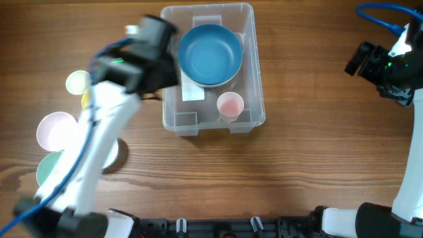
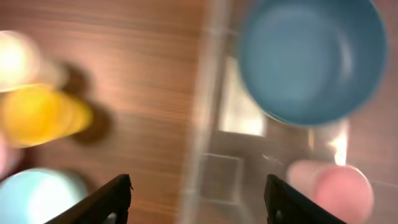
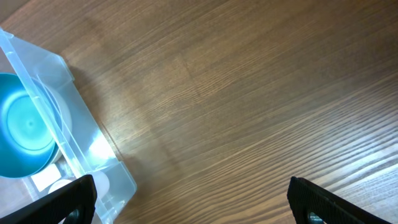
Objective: Pack container
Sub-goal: 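Move the left gripper back and grasp the yellow cup, then place the yellow cup into the bin and withdraw the left gripper, then grasp the white cup with the left gripper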
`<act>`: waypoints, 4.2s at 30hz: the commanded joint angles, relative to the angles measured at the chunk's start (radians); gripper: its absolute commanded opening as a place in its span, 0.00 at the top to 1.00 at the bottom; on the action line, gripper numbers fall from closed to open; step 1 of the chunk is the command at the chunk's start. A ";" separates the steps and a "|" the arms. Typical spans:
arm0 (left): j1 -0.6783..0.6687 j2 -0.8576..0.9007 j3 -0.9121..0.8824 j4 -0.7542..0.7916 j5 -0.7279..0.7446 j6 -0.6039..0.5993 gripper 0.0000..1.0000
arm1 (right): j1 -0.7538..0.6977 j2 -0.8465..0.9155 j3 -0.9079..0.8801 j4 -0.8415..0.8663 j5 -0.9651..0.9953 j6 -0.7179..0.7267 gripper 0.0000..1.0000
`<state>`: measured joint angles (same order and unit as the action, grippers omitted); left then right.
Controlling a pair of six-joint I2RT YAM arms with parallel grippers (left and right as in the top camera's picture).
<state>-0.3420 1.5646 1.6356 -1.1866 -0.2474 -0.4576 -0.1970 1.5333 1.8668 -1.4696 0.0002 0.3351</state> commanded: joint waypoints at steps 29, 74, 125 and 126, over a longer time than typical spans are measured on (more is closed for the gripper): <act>0.509 0.358 -0.282 0.294 0.204 0.111 0.87 | 0.003 -0.015 -0.008 0.002 -0.024 -0.020 0.00; -0.309 0.395 0.323 -0.009 0.437 0.069 0.96 | 0.003 -0.015 -0.008 -0.001 -0.024 -0.021 0.00; 0.555 0.634 0.391 -0.106 0.101 0.061 0.05 | 0.003 -0.015 -0.008 -0.004 -0.024 -0.021 0.00; 0.556 0.663 0.391 -0.090 0.100 0.062 0.06 | 0.003 -0.015 -0.008 -0.004 -0.024 -0.021 0.00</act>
<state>0.2016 2.1605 2.0327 -1.2991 -0.1452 -0.4015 -0.1970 1.5330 1.8668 -1.4769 -0.0116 0.3267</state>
